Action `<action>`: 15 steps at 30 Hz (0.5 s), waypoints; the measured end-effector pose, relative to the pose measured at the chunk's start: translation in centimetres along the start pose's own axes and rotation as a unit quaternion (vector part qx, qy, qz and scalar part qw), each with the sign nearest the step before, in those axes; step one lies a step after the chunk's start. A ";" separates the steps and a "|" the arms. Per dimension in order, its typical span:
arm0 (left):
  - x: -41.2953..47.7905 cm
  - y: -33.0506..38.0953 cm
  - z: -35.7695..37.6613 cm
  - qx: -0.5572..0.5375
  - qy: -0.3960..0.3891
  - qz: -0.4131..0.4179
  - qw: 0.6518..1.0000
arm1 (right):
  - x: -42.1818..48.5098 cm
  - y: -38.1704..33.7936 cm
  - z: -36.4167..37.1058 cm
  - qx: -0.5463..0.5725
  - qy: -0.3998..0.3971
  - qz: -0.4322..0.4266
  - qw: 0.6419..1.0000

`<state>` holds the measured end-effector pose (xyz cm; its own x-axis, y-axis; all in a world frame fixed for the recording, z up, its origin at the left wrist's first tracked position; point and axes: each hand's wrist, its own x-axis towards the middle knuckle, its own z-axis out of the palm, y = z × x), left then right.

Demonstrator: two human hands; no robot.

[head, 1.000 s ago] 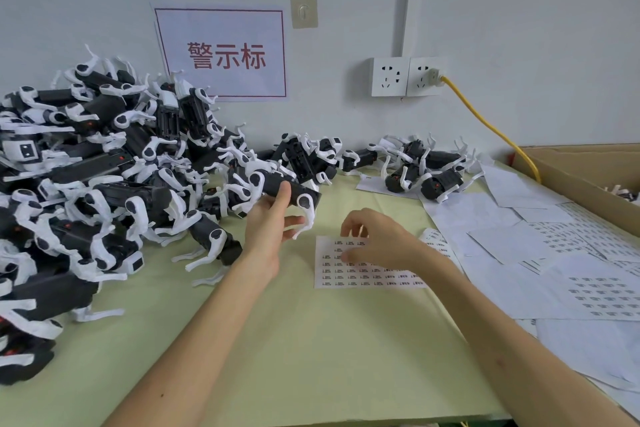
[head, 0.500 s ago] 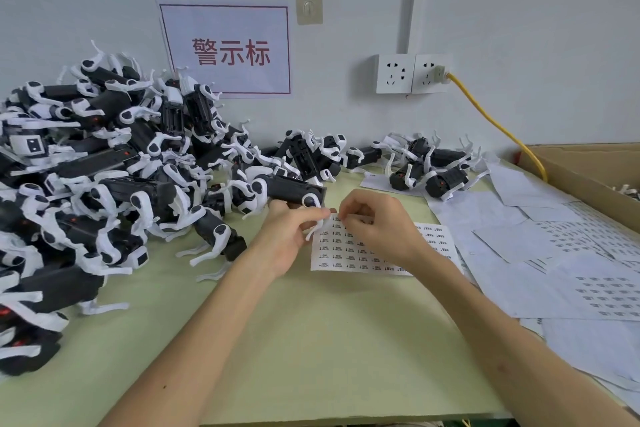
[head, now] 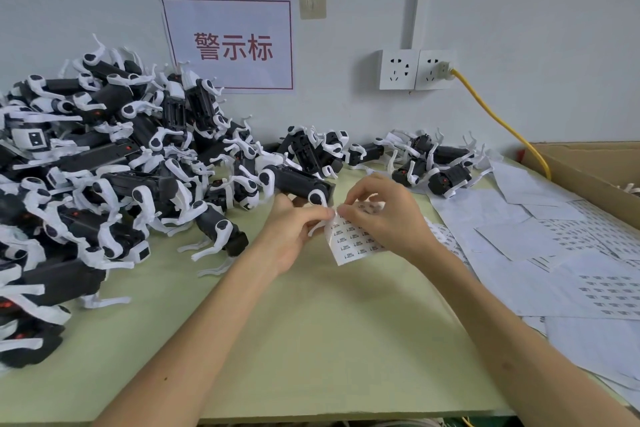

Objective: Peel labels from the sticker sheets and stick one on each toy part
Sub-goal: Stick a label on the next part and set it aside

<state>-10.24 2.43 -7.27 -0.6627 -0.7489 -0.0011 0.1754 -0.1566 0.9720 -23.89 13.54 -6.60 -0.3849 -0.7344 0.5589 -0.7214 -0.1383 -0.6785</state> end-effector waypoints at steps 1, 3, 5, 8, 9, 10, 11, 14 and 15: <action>0.0 0.0 0.1 0.004 0.014 0.015 1.000 | 0.0 0.0 0.1 -0.013 0.015 -0.008 1.000; 0.0 -0.1 0.2 0.003 0.037 0.039 0.999 | -0.1 0.0 0.3 -0.034 0.029 -0.027 0.999; 0.1 -0.3 0.2 0.002 0.043 0.062 0.997 | -0.2 0.0 0.4 -0.038 0.023 -0.039 0.998; 0.3 -0.5 -0.1 0.012 0.040 0.092 0.995 | -0.3 0.0 0.6 -0.033 0.011 -0.020 0.999; 0.2 -0.5 -0.1 0.014 0.035 0.098 0.994 | -0.2 0.0 0.7 -0.033 0.009 -0.012 0.999; 0.1 -0.4 -0.1 0.018 0.031 0.103 0.994 | -0.2 0.1 0.7 -0.032 0.009 -0.003 0.999; 0.1 -0.3 -0.1 0.025 0.027 0.109 0.993 | -0.1 0.1 0.7 -0.031 0.008 0.006 0.999; -0.1 -0.3 -0.1 0.051 0.017 0.121 0.991 | -0.1 0.3 0.7 -0.030 0.018 0.030 0.999; -0.1 -0.3 0.0 0.062 0.010 0.126 0.990 | -0.1 0.4 0.7 -0.030 0.023 0.037 0.999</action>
<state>-10.23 2.57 -7.58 -0.5946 -0.7669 0.2415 0.2414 0.1163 0.9634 -23.71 13.06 -7.22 -0.4628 -0.7100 0.5308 -0.7225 -0.0448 -0.6899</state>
